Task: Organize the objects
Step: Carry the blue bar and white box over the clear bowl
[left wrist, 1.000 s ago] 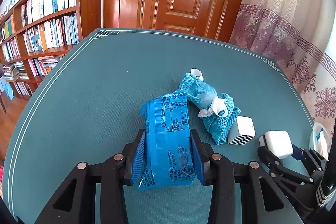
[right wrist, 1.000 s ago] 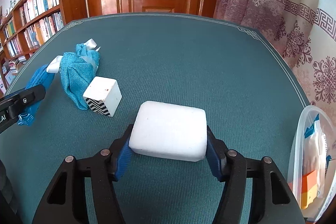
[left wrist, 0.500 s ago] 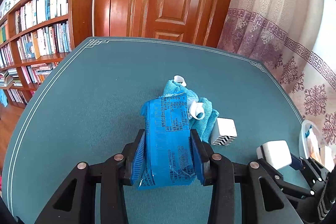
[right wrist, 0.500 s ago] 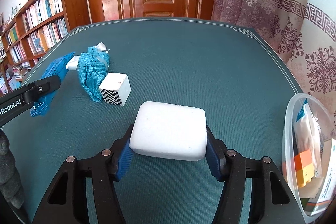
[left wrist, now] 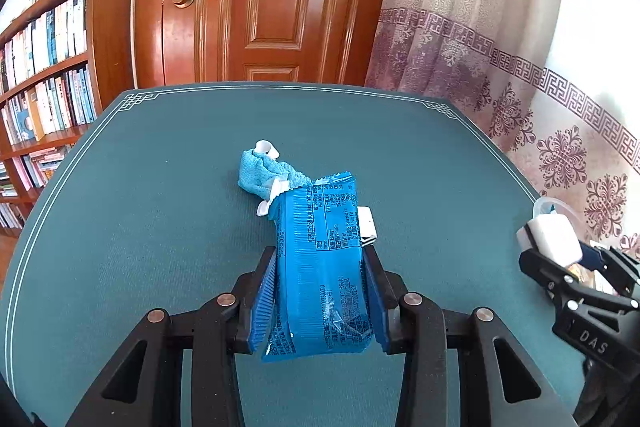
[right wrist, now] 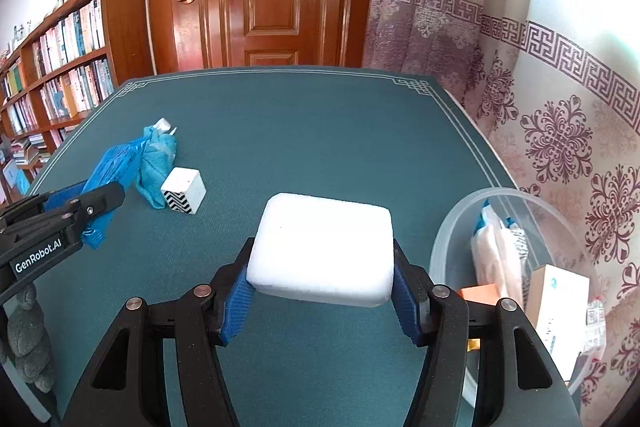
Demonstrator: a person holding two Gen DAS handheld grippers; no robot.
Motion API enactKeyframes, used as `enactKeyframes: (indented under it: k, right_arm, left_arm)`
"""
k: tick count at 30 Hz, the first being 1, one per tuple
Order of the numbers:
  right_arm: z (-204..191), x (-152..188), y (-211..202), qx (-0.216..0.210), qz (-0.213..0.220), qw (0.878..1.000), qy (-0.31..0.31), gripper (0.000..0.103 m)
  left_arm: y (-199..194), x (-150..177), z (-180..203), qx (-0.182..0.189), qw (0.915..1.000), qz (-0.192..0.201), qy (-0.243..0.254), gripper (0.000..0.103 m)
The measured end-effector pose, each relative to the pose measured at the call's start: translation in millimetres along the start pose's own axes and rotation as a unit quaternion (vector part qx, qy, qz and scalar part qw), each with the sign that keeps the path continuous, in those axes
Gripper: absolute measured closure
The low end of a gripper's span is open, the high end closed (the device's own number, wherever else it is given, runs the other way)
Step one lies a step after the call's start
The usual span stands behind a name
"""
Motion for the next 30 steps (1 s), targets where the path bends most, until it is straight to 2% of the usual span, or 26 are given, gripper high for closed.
enactKeyframes:
  k: [9,16,24,30]
  right_arm:
    - [70,-20,-13,0.053,0.014,0.998,0.039,0.041]
    - [140,-32,-11,0.087,0.010,0.991,0.101,0.041]
    - [203,-25,10,0.104,-0.015,0.980,0.171,0.040]
    - [222,-16,9,0.101,-0.015,0.976,0.190,0.037]
  left_arm:
    - [1,7,21,0.025,0.9994,-0.009,0.024,0.060]
    - [0,10,35,0.049,0.9981,-0.012,0.036,0.060]
    - [-1,11,42,0.070,0.9965,-0.015,0.043,0.060]
    - [0,10,49,0.068,0.9961,-0.015,0.054,0.060]
Point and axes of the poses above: each gripper's, at about its wrist camera, not at the fingertips, and y roughly the way its jaws point, z to its right, x to its underside, the point moved 3 cm from there along y, roughly the way its jaws point, and after that the axes turned 5 degrees about y, right-handed, at the moved point
